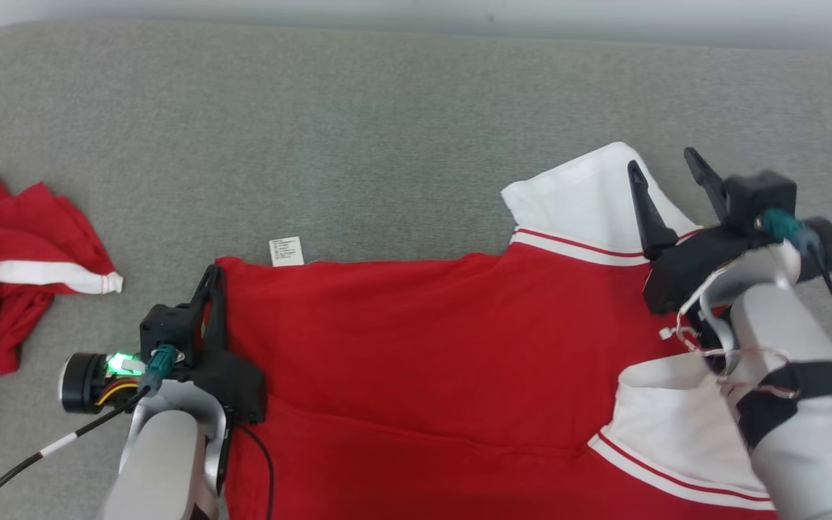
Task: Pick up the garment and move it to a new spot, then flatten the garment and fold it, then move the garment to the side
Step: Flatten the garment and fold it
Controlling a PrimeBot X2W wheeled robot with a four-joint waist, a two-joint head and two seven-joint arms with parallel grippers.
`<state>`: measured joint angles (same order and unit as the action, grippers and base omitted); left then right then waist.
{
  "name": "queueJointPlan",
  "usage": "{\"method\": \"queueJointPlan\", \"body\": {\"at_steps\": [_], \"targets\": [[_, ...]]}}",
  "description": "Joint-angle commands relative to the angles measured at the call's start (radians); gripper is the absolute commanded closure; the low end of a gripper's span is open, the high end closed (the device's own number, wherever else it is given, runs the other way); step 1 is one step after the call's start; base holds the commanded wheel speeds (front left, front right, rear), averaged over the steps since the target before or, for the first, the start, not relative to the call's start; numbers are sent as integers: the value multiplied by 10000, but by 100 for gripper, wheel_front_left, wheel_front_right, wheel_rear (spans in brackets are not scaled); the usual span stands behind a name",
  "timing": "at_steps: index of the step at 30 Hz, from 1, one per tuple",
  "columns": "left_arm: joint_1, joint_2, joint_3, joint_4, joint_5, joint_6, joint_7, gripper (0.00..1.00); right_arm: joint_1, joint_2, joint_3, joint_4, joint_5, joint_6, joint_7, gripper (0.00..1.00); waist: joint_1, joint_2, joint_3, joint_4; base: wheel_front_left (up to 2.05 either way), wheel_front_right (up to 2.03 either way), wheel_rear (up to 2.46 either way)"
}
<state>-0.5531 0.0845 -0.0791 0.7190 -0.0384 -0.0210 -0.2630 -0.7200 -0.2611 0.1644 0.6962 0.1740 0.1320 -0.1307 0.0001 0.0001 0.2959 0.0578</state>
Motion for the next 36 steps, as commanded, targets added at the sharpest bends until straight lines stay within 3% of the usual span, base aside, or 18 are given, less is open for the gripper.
{"method": "queueJointPlan", "body": {"at_steps": [1,16,17,18,19,20,21,31,36], "targets": [[17,-56,-37,-156,-66,12,-25,100,-393,-167,157,426,-16,-28,356,0,-1,-1,246,314,0,0,0],[-525,-304,-616,-677,-254,28,-23,100,-2959,-772,867,3385,149,-28,2482,0,-1,-1,1125,989,0,0,0],[-545,-311,-646,-677,-269,33,-23,100,-3024,-773,953,3505,134,-28,2559,5,-1,-1,1141,1004,0,0,0],[-572,-314,-675,-681,-288,42,-23,100,-3077,-767,1018,3604,152,-28,2596,19,-1,-1,1152,1013,0,0,0],[-599,-314,-700,-694,-319,52,-23,100,-3134,-759,1061,3685,208,-29,2625,56,-1,-1,1158,1017,0,0,0],[-620,-319,-722,-708,-343,61,-23,100,-3199,-763,1113,3754,233,-29,2625,71,-1,-1,1158,1018,0,0,0],[-626,-323,-735,-719,-368,65,-23,100,-3264,-781,1164,3822,274,-29,2596,100,-1,-1,1150,1013,0,0,0],[-493,-321,-579,-942,-376,127,-23,100,-3860,-1281,652,4308,-88,-29,1028,100,-1,-1,816,850,0,0,0],[-224,-198,-407,-1100,-312,109,-23,100,-3801,-1193,163,4683,-349,-29,89,100,-1,-1,520,612,0,0,0]]}}
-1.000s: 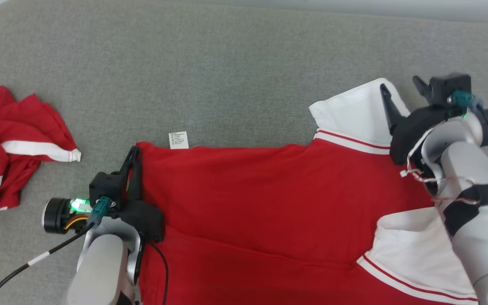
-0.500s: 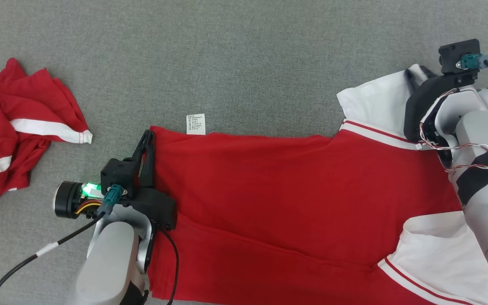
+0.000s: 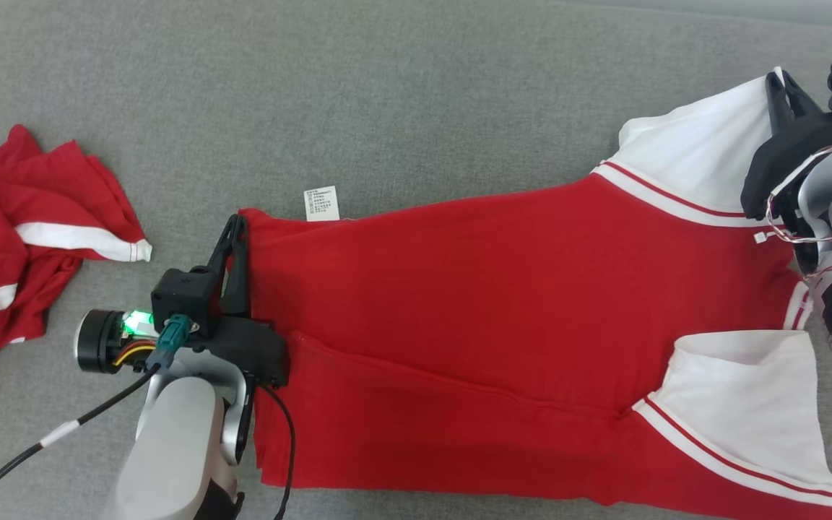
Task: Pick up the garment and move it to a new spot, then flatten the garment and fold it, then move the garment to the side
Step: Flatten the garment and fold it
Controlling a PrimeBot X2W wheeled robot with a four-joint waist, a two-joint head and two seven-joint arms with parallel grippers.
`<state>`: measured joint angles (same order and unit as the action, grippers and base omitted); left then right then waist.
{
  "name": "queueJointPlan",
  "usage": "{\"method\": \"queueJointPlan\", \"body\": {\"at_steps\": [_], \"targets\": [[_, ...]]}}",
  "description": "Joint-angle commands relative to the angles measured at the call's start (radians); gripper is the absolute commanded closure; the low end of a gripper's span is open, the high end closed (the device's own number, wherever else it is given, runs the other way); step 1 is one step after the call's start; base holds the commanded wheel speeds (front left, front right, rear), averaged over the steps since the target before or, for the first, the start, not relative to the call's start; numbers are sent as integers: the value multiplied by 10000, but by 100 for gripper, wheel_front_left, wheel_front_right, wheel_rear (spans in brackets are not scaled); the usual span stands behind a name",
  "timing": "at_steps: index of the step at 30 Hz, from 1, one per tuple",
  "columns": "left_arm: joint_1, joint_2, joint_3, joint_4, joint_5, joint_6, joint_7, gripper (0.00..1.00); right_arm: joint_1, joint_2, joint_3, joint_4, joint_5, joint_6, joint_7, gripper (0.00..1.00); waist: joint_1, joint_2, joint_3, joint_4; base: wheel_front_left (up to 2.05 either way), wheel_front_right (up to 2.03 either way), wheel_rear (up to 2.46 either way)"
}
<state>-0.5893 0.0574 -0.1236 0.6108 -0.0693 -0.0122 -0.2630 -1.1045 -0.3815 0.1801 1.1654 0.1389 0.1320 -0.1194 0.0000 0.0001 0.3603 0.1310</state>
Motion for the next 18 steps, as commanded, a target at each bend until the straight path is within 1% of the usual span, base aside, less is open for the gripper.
{"method": "queueJointPlan", "body": {"at_steps": [1,5,9,11,14,18], "targets": [[185,91,74,-35,2,22,-23,100,94,41,-74,59,-61,-29,-172,100,0,-1,-189,-172,0,0,0],[397,146,231,-294,21,-15,-25,100,358,287,-298,274,-87,-29,-763,100,0,-1,-516,-424,0,0,0],[758,165,387,-631,-33,-106,-25,100,754,594,-342,21,139,-29,-1247,100,0,-1,-874,-695,0,0,0],[974,156,482,-822,-78,-188,-25,100,1042,637,-321,-224,245,-29,-1370,100,0,-1,-1041,-827,0,0,0],[1373,132,634,-1019,-142,-200,-25,100,1612,735,-337,-813,519,-29,-1456,100,0,-1,-1332,-1033,0,0,0],[1892,92,833,-1273,-168,-295,-25,100,2751,752,-524,-2227,982,-29,-1454,100,0,-1,-1675,-1311,0,0,0]]}}
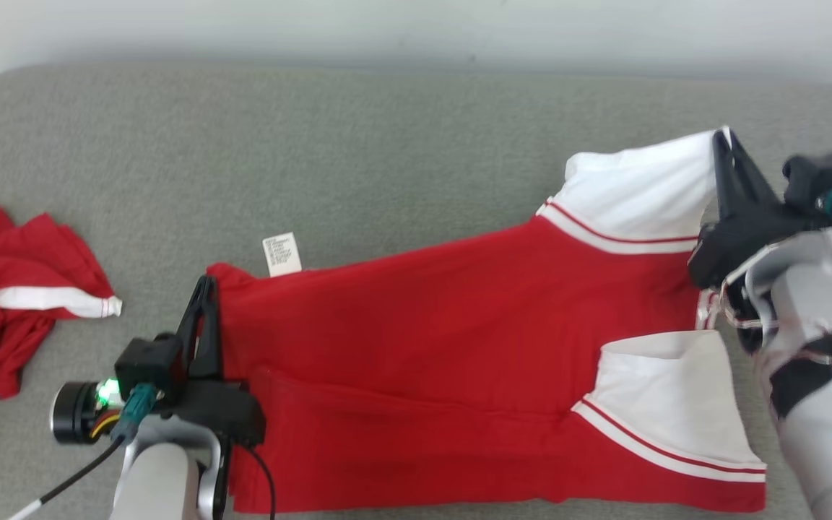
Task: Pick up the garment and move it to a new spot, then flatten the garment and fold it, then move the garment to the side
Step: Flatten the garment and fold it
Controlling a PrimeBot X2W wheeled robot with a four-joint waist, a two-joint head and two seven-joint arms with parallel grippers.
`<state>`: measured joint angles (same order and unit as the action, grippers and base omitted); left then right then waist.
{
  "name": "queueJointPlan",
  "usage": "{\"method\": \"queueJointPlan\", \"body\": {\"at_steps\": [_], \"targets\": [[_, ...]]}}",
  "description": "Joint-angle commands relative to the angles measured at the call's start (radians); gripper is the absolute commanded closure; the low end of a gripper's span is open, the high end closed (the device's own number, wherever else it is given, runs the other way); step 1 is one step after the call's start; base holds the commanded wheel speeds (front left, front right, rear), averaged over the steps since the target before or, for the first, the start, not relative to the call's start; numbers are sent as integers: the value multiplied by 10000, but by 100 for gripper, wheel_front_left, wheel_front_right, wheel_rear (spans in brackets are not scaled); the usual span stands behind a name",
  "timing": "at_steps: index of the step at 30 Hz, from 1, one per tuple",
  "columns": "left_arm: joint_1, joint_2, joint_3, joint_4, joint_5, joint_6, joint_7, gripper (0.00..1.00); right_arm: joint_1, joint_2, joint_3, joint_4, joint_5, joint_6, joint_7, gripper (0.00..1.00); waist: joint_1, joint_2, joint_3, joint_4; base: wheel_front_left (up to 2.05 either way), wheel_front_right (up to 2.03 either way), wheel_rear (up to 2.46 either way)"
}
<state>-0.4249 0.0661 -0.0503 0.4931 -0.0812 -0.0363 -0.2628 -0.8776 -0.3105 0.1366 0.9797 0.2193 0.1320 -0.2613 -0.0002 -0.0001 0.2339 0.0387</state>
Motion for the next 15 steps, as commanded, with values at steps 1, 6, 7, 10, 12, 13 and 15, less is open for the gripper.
{"method": "queueJointPlan", "body": {"at_steps": [1,6,7,10,12,13,15], "targets": [[383,-2,163,-141,-54,-53,-27,100,845,41,-149,-742,271,-29,-35,100,2,1,-489,-455,0,0,0],[872,-30,350,-288,-47,-130,-27,100,2251,136,-365,-2072,583,-29,-40,100,2,1,-778,-701,0,0,0],[992,-36,392,-328,-44,-135,-27,100,2648,224,-397,-2304,682,-29,-41,100,2,1,-843,-747,0,0,0],[1402,-74,486,-455,-78,-162,-25,100,3662,418,-380,-2873,822,-29,-28,100,2,1,-1021,-886,0,0,0],[1726,-96,569,-533,-166,-166,-27,100,4217,534,-442,-3142,880,-29,-28,100,2,1,-1123,-956,0,0,0],[1915,-108,554,-543,-135,-186,-27,100,4499,641,-477,-3207,906,-29,-27,100,2,1,-1183,-984,0,0,0],[2252,-118,554,-569,-204,-209,-27,100,4999,834,-546,-3301,912,-29,-27,100,2,1,-1284,-1015,0,0,0]]}}
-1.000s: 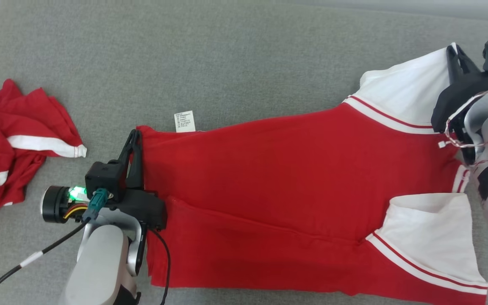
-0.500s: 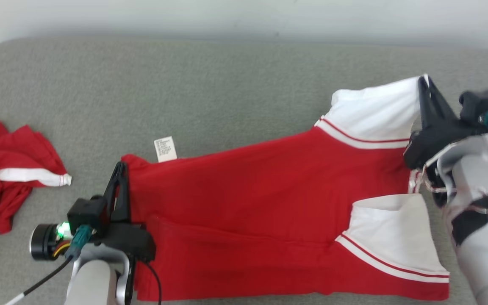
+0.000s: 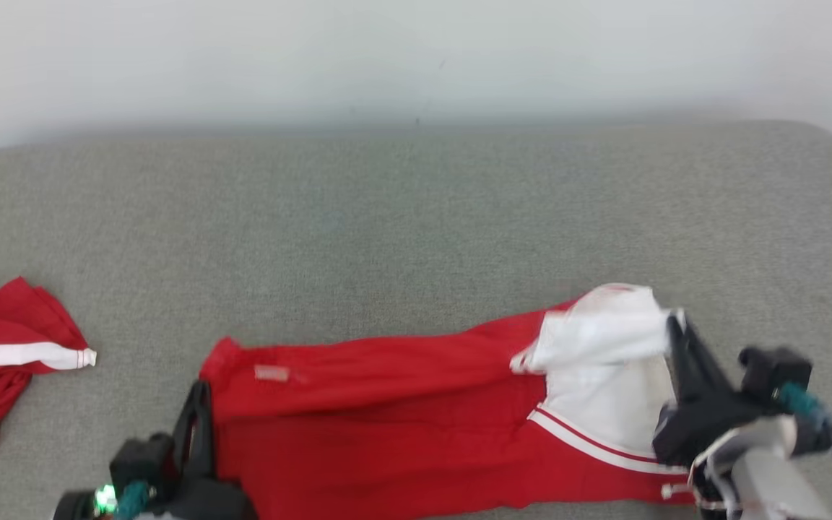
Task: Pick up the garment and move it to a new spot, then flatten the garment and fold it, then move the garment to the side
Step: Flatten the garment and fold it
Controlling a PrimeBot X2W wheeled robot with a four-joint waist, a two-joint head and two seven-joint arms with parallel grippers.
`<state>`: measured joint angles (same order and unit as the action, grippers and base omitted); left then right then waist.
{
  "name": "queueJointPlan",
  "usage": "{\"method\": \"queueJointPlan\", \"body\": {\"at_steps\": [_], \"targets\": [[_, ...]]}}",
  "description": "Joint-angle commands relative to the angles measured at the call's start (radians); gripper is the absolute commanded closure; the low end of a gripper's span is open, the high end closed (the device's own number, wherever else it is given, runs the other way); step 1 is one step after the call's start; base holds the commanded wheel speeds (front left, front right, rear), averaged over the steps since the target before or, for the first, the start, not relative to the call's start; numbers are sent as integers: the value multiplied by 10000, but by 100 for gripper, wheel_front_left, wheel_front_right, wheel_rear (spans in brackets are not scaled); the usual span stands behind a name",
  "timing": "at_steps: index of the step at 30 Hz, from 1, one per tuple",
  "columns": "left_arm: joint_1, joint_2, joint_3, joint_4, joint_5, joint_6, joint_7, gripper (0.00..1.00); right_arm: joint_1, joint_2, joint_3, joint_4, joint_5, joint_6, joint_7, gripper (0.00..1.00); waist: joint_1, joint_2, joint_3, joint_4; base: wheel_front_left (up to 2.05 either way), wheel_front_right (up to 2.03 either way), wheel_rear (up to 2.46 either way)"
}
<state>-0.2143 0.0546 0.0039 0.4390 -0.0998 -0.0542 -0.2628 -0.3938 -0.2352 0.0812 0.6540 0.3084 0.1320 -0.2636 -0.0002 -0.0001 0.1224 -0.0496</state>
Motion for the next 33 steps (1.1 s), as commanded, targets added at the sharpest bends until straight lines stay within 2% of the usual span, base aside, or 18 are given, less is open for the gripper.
{"method": "queueJointPlan", "body": {"at_steps": [1,6,15,33], "targets": [[296,-16,10,-39,-59,-17,-27,100,337,148,-8,-77,-45,-29,-4,100,2,1,-210,-138,0,0,0],[1010,-44,-264,13,-235,30,-27,100,1060,483,-430,-95,-170,-29,-5,100,2,1,-415,-92,0,0,0],[1606,-40,-786,195,-900,414,-26,100,1721,915,-1183,-306,-567,-29,-7,100,2,1,-663,-37,0,0,0],[1972,-40,-806,26,-1090,779,-26,100,2212,1183,-1904,-435,-1016,-29,-6,100,2,1,-740,-38,0,0,0]]}}
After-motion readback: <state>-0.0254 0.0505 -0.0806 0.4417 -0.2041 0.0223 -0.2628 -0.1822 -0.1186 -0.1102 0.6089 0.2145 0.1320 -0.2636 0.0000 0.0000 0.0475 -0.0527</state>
